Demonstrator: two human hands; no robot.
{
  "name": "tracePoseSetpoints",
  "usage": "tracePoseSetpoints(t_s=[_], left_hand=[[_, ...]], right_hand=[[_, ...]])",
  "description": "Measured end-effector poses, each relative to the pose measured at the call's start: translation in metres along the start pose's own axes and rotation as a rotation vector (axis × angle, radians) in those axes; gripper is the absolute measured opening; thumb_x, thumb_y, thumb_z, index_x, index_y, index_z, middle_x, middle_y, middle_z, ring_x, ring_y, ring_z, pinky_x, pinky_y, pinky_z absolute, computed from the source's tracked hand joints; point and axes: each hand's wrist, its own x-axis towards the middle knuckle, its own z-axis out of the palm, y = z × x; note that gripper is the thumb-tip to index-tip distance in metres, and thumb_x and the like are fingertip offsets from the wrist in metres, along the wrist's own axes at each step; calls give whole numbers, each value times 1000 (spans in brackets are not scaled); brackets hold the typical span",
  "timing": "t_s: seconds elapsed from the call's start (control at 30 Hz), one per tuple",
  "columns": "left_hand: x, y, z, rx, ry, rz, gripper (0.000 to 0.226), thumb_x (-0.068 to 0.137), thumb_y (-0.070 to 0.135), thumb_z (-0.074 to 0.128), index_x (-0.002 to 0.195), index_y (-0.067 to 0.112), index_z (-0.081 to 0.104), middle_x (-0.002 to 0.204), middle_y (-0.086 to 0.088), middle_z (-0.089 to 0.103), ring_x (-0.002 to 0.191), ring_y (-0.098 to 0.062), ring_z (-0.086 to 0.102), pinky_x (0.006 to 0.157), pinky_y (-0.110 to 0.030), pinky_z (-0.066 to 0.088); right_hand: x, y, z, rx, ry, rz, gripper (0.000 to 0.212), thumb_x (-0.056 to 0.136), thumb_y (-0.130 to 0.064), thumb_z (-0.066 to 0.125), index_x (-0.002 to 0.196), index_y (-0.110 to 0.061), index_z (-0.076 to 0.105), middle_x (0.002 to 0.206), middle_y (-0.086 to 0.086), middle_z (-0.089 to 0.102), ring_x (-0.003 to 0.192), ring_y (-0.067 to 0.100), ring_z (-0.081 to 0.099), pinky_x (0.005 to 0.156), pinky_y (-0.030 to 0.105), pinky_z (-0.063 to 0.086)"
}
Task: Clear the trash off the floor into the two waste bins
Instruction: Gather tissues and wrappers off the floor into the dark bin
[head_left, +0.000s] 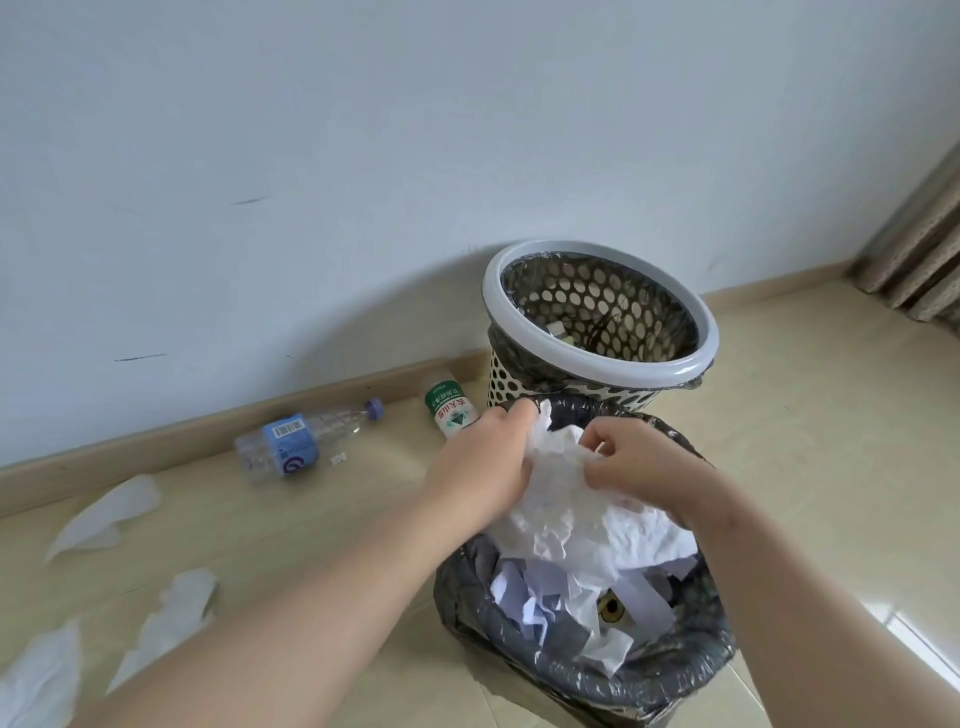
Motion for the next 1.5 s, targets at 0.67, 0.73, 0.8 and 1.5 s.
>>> tracePoseSetpoints(t_s=[0.67, 0.73, 0.8, 1.5], left_hand=[[-4, -8, 38, 815, -449, 317, 29, 94, 18, 43, 120, 19, 57, 128, -3, 52, 121, -23, 41, 96, -34, 29], [-3, -6, 38, 816, -479, 297, 29, 94, 19, 45, 120, 19, 57, 129, -4, 51, 122, -24, 40, 97, -34, 29], [-1, -3, 36, 805, -494, 283, 28, 94, 19, 46, 120, 19, 57, 129, -5, 51, 122, -24, 40, 97, -33, 30], [-5, -34, -82, 248, -433, 136, 45, 92, 42, 49, 134, 26, 42, 123, 3, 55, 110, -19, 52, 91, -32, 43]], right_hand=[[33, 37, 77, -385, -197, 132, 27, 91, -8, 38, 70, -22, 31, 73, -5, 38, 62, 5, 32, 53, 17, 27], [37, 42, 82, -394, -196, 124, 21, 90, -9, 38, 73, -22, 35, 76, -4, 43, 65, 8, 38, 57, 20, 32], [37, 41, 80, -400, -218, 109, 21, 90, -10, 39, 73, -23, 37, 76, -5, 43, 69, 11, 41, 62, 22, 34], [4, -68, -7, -339, -140, -173, 24, 84, -21, 64, 107, -24, 57, 106, -5, 63, 95, 12, 61, 81, 26, 53]])
